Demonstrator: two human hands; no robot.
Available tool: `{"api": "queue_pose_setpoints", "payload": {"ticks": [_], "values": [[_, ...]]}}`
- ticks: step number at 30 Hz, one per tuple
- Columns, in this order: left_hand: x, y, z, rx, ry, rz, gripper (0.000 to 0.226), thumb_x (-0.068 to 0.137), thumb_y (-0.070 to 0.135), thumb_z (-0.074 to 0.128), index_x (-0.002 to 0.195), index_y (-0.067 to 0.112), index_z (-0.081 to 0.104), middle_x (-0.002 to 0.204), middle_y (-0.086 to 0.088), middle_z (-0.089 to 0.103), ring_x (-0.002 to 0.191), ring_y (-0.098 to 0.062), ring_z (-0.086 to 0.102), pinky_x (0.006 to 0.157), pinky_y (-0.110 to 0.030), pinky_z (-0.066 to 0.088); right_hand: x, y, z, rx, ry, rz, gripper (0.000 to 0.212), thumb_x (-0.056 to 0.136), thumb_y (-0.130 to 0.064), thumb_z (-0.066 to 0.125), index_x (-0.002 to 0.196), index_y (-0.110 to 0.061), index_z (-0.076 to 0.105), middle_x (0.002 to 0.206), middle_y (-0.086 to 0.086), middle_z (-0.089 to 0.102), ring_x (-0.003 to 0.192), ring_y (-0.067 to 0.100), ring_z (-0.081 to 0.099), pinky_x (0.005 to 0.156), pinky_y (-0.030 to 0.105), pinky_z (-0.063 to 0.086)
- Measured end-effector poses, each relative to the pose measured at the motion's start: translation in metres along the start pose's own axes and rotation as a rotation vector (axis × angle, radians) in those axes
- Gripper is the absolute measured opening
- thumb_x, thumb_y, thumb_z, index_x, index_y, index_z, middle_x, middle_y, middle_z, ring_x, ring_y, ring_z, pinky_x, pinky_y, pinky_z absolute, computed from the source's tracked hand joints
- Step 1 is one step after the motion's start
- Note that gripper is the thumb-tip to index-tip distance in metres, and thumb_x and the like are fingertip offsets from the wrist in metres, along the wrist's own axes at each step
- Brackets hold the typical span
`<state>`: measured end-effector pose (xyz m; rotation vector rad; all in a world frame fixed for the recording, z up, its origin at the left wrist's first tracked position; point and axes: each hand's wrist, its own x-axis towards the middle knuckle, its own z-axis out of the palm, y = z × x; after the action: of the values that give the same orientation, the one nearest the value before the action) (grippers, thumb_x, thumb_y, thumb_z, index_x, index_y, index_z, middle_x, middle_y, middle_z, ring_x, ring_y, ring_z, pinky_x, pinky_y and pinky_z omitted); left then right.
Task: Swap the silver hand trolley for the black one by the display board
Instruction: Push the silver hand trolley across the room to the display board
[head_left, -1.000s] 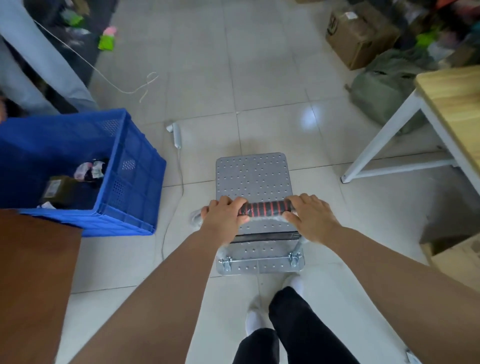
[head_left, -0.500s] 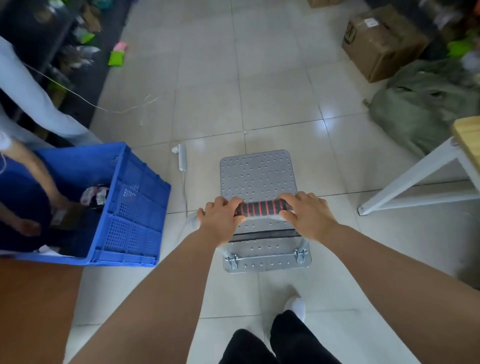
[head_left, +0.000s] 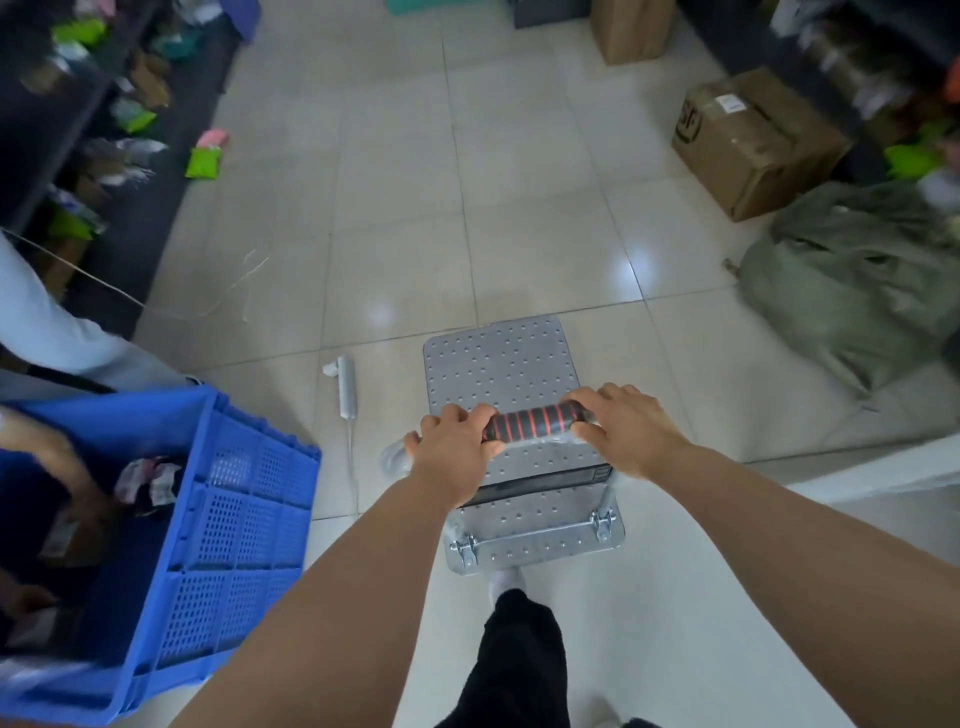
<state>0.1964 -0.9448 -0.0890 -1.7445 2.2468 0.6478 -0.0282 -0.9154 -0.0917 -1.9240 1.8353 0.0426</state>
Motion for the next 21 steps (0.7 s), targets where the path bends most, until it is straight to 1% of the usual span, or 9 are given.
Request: {"api": "queue_pose_setpoints", "payload": {"ticks": [5,8,11,15,18,21], "values": [[0.08,-0.016,-0.049,0.012,-0.038,0.009,0.029,0.099,0.042,0.042,0.128,0.037,0.039,0.119,-0.005,0.047,0.113,-0.027,0.045,0.103,-0.052,0.035,0.083,-0.004,-0.032,0.011,-0.008,0.028,0.032,0.097,-0.039,0.042,0.128,-0.033,0.043,0.114,0.004,0.057,0.106,0.024,0.051,0.094,0.04,0.041],[0.122,-0.021,-0.071,0.021,-0.021,-0.013,0.027,0.099,0.04,0.043,0.126,0.036,0.039,0.115,-0.005,0.046,0.111,-0.027,0.045,0.104,-0.053,0.035,0.128,-0.002,-0.051,0.025,-0.007,0.027,0.031,0.097,-0.038,0.043,0.127,-0.033,0.044,0.113,0.005,0.057,0.106,0.026,0.051,0.094,0.042,0.043],[0.166,-0.023,-0.092,0.03,-0.016,-0.032,0.027,0.099,0.041,0.043,0.125,0.038,0.039,0.117,-0.005,0.046,0.112,-0.028,0.045,0.104,-0.052,0.034,0.174,0.004,-0.071,0.018,-0.012,0.028,0.029,0.096,-0.039,0.043,0.124,-0.033,0.045,0.11,0.004,0.058,0.104,0.026,0.052,0.094,0.042,0.044],[0.227,-0.019,-0.126,0.023,-0.042,-0.054,0.031,0.099,0.044,0.04,0.129,0.036,0.04,0.121,-0.005,0.045,0.115,-0.029,0.044,0.104,-0.051,0.033,0.241,0.02,-0.098,-0.017,0.005,0.001,0.03,0.095,-0.04,0.042,0.123,-0.031,0.045,0.108,0.005,0.059,0.102,0.026,0.053,0.092,0.044,0.046],[0.278,-0.012,-0.153,0.017,-0.05,-0.088,0.03,0.099,0.044,0.041,0.127,0.036,0.04,0.12,-0.005,0.045,0.114,-0.028,0.045,0.104,-0.05,0.035,0.295,0.037,-0.123,-0.027,0.0,-0.028,0.03,0.095,-0.041,0.04,0.122,-0.03,0.045,0.109,0.005,0.058,0.103,0.027,0.054,0.091,0.045,0.046],[0.325,-0.001,-0.175,-0.021,-0.057,-0.145,0.029,0.098,0.044,0.043,0.126,0.038,0.041,0.12,-0.004,0.046,0.114,-0.028,0.046,0.104,-0.053,0.034,0.344,0.056,-0.153,-0.031,-0.018,-0.074,0.03,0.095,-0.041,0.04,0.123,-0.029,0.045,0.111,0.006,0.058,0.105,0.028,0.053,0.092,0.045,0.045]]}}
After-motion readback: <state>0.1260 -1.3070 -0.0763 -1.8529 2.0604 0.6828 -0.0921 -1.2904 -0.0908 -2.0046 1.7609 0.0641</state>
